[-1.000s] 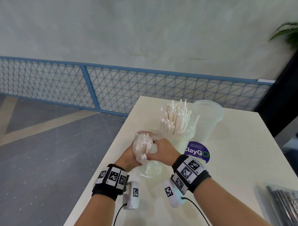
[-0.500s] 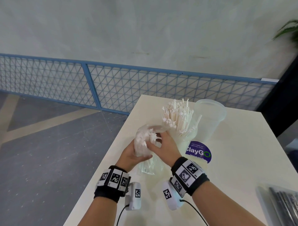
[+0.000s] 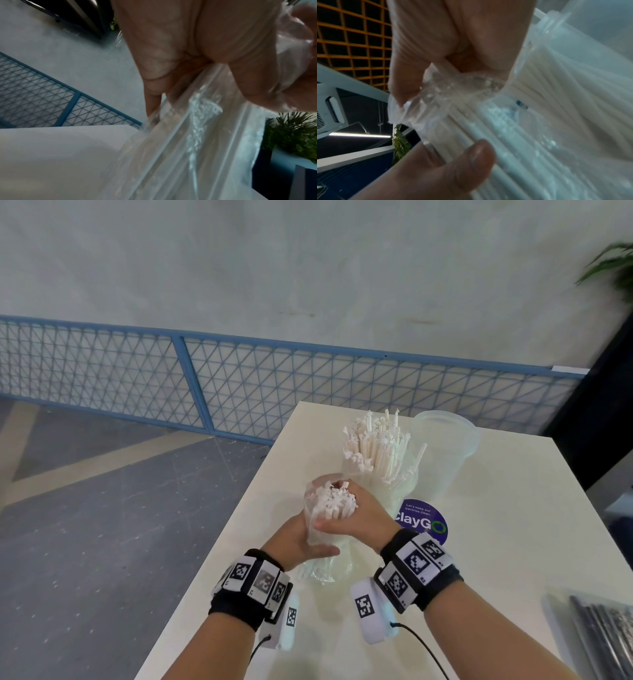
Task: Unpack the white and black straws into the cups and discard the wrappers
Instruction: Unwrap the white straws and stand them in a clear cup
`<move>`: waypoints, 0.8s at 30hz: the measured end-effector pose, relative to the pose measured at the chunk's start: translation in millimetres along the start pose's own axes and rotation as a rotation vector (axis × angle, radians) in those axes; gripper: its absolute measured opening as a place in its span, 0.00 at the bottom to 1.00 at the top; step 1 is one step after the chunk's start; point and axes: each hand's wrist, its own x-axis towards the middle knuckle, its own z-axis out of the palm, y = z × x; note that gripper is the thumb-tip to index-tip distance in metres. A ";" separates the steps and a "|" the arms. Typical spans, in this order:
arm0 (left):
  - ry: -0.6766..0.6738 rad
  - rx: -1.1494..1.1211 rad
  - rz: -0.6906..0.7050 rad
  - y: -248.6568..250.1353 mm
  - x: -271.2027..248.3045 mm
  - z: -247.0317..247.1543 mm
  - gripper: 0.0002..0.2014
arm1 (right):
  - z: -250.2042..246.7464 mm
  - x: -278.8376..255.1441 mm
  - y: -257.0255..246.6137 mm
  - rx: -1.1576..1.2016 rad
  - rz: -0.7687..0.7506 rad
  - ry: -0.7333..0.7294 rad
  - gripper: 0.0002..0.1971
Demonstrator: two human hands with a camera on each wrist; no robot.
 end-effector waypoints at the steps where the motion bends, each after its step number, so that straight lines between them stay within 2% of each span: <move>1: -0.003 -0.012 0.002 0.8 -0.7 1.4 0.33 | 2.7 -0.6 3.0 0.036 0.001 0.029 0.29; 4: -0.057 -0.133 0.010 2.7 -4.6 0.4 0.36 | 11.7 -2.9 8.8 0.089 -0.023 0.125 0.27; 6: -0.019 -0.287 0.015 9.5 -8.7 -1.6 0.30 | 14.4 -4.9 9.0 0.132 -0.042 0.194 0.22; 8: 0.139 -0.462 0.004 17.8 -11.5 -1.8 0.20 | 14.5 -7.3 6.4 0.164 -0.077 0.230 0.18; 10: 0.341 -0.524 -0.033 24.7 -10.7 -1.2 0.18 | 16.3 -7.3 4.0 0.165 -0.126 0.251 0.16; 13: 0.554 -0.342 -0.028 30.3 -6.3 -1.8 0.12 | 22.5 -5.7 3.8 0.133 -0.179 0.289 0.14; 16: 0.653 -0.249 0.025 29.7 -4.7 -8.1 0.13 | 24.7 -7.0 5.3 0.110 -0.171 0.311 0.14; 18: 0.622 -0.279 0.074 31.0 -5.4 -9.3 0.07 | 21.7 -8.0 5.3 0.072 -0.157 0.313 0.13; 19: 0.576 -0.338 0.083 30.3 -5.7 -8.5 0.07 | 19.8 -8.4 3.6 0.023 -0.156 0.309 0.13; 22: 0.393 -0.391 0.050 22.3 -4.0 -3.7 0.26 | 14.6 -8.1 0.4 -0.059 -0.151 0.253 0.11; 24: 0.306 -0.387 0.036 19.7 -2.5 -2.5 0.33 | 13.6 -7.6 1.3 -0.022 -0.118 0.236 0.07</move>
